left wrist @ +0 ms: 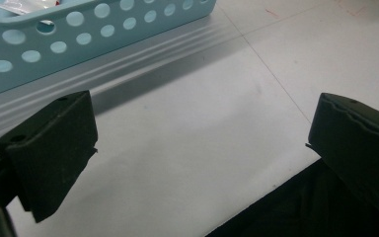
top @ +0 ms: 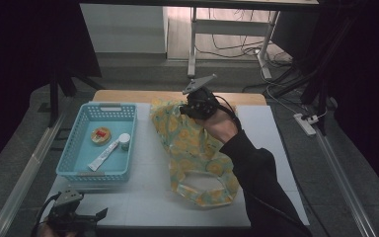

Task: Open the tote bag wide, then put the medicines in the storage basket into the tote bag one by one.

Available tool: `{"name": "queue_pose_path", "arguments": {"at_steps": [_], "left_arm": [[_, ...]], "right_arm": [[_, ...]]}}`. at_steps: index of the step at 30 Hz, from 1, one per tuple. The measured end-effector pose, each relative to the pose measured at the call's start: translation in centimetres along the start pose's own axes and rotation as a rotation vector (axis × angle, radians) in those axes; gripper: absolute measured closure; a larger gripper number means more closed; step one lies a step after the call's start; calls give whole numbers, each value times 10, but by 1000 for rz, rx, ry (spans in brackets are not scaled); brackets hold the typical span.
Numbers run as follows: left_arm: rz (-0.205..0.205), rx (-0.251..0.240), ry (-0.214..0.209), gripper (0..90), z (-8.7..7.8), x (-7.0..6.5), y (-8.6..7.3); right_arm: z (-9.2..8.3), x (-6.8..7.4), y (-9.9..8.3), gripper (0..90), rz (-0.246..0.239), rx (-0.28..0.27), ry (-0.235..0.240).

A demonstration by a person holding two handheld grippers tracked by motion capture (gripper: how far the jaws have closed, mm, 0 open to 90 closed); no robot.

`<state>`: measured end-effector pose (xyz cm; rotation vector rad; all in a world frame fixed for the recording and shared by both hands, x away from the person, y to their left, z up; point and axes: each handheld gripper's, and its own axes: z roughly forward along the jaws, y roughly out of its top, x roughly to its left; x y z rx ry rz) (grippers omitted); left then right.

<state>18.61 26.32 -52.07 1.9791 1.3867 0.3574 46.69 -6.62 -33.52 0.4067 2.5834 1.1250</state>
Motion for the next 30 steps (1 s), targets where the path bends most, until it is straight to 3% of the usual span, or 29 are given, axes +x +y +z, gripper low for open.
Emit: {"name": "queue_pose_path", "arguments": {"at_steps": [9, 25, 30], "left_arm": [[-6, -1, 0, 0, 0, 1, 0], [-22, -8, -21, 0, -1, 3, 0], [-27, -15, -8, 0, -4, 3, 3]], "right_arm": [[4, -10, -5, 888, 20, 35, 4], [-3, -13, -10, 887, 17, 7, 26], [-3, -15, -12, 887, 31, -1, 36]]}}
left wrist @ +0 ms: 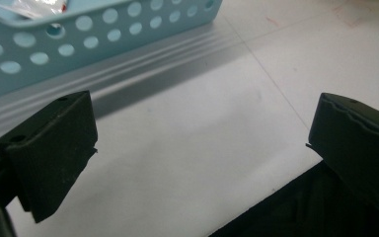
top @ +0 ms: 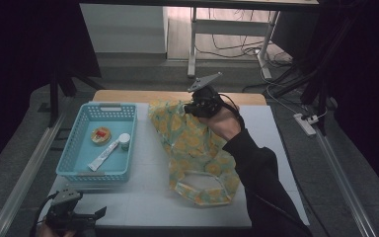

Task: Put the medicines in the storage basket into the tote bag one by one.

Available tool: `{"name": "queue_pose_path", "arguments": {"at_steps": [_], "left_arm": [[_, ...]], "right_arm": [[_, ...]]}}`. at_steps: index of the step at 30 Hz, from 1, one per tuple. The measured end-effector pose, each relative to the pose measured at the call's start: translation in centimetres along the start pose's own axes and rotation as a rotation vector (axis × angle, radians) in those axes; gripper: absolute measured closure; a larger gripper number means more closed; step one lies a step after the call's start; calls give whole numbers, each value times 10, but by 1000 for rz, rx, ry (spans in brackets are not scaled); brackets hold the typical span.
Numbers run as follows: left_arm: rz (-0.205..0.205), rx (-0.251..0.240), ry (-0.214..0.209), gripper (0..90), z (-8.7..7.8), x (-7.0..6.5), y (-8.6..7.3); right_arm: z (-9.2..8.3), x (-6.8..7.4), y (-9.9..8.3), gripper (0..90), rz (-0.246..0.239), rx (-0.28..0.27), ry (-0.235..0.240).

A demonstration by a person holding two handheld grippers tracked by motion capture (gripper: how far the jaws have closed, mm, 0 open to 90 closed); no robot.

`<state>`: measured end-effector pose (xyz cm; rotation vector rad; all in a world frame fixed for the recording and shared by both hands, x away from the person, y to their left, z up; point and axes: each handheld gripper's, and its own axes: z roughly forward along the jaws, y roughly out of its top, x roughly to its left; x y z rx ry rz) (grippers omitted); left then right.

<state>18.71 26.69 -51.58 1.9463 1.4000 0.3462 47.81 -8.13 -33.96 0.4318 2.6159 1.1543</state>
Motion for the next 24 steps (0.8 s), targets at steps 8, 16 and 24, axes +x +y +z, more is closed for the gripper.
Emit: {"name": "queue_pose_path", "arguments": {"at_steps": [8, 16, 24], "left_arm": [[21, -35, -28, 0, -6, 3, 9], [38, -61, -58, 0, -9, 7, 19], [58, -86, -29, 0, -11, 9, 33]], "right_arm": [[-1, 0, -3, 887, 5, -10, 7], [-3, -1, -4, 887, 2, -16, 9], [-3, -2, -6, 887, 6, -17, 8]]}}
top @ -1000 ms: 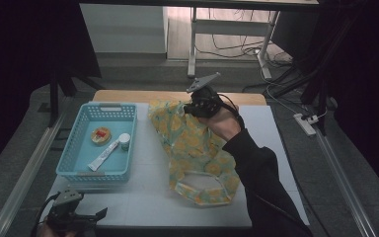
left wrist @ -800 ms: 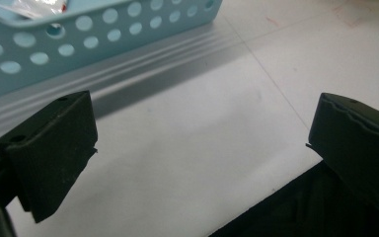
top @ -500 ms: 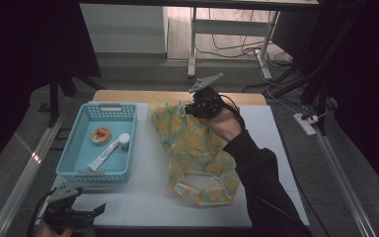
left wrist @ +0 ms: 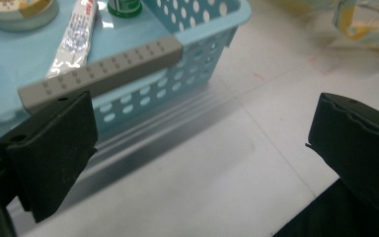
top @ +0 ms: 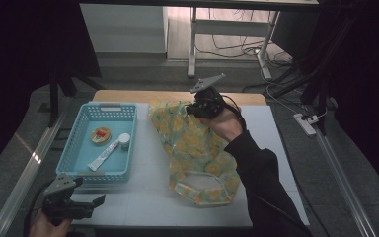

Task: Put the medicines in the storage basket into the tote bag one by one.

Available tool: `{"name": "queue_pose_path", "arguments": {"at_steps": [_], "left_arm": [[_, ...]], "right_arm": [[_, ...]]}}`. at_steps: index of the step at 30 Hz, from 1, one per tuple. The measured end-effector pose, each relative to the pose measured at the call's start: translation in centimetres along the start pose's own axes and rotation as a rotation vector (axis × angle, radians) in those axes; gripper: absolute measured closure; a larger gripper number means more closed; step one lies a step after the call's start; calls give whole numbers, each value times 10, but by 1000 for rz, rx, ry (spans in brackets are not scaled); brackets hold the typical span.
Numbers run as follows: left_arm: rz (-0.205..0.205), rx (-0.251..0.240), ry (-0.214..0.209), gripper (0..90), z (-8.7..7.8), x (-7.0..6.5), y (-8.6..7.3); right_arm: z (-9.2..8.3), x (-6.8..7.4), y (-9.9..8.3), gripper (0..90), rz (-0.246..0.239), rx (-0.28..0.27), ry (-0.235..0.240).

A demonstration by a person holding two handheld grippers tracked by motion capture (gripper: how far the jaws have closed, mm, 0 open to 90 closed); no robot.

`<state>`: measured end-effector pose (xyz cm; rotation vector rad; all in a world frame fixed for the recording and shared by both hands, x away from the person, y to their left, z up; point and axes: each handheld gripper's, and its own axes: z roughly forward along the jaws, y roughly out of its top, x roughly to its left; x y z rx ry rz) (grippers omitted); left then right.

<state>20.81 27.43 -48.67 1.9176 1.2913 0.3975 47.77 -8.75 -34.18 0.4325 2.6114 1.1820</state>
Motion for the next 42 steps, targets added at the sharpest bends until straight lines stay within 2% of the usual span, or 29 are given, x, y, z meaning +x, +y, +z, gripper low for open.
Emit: {"name": "queue_pose_path", "arguments": {"at_steps": [9, 15, 18, 21, 34, 40, 42], "left_arm": [[11, -22, 15, 6, 1, 13, 18], [12, -4, 19, 3, 5, 24, 31], [18, 7, 21, 0, 9, 29, 37], [7, 5, 22, 0, 13, 35, 43], [-16, 45, 90, 0, 36, 62, 75], [-29, 35, 87, 0, 45, 75, 89], [-19, 38, 87, 0, 49, 78, 93]], "right_arm": [[-1, 0, 1, 887, 1, -3, 2], [0, 0, 1, 887, -2, -2, 3], [1, 0, 1, 887, 0, -4, 5], [1, 0, 2, 887, 0, -1, 4], [0, 0, 4, 887, -3, -2, 4], [1, 1, 4, 887, -5, -3, 6], [1, 1, 4, 887, -6, -2, 7]]}}
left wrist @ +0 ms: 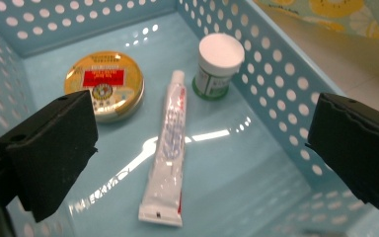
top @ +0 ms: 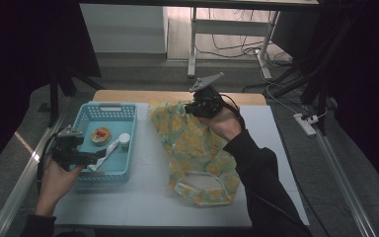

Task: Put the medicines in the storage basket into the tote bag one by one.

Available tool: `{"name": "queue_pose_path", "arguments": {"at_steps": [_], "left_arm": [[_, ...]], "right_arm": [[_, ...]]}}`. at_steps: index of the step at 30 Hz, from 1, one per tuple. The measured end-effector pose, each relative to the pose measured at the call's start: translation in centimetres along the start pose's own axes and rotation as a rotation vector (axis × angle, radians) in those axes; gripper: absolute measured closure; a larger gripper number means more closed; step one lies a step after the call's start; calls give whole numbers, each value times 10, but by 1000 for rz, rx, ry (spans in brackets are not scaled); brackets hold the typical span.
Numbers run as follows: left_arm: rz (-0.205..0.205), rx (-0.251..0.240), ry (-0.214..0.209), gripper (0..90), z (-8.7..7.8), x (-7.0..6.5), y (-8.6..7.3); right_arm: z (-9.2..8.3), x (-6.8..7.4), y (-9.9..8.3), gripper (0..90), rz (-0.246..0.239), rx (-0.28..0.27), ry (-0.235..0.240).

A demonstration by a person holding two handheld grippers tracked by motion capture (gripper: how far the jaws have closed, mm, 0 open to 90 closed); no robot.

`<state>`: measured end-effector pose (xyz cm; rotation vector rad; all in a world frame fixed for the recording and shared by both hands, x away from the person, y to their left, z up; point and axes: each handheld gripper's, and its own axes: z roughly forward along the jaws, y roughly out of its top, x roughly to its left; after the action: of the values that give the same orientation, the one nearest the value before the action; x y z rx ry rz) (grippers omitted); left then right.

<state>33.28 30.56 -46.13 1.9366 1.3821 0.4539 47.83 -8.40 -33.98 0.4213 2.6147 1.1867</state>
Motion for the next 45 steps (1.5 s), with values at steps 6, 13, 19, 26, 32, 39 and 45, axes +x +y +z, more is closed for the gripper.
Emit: {"name": "queue_pose_path", "arguments": {"at_steps": [6, 13, 19, 26, 32, 39, 45], "left_arm": [[8, 19, 15, 0, 13, 10, 14], [17, 48, 21, 0, 30, 24, 30], [14, 102, 14, 0, 48, 37, 45], [1, 164, 30, 0, 70, 48, 51], [-15, 235, 48, 0, 90, 54, 53], [-20, 304, 86, 0, 107, 59, 56], [-38, 341, 97, 0, 115, 63, 55]], "right_arm": [[1, 0, 0, 887, 0, 1, 0], [0, 0, 0, 887, 2, -2, 2], [1, 0, 0, 887, 1, -3, 5], [-1, -1, -1, 887, 4, -6, 5], [-1, -2, -2, 887, 9, -4, 7], [-1, -2, -2, 887, 8, -4, 11], [-2, -4, -2, 887, 9, -4, 9]]}}
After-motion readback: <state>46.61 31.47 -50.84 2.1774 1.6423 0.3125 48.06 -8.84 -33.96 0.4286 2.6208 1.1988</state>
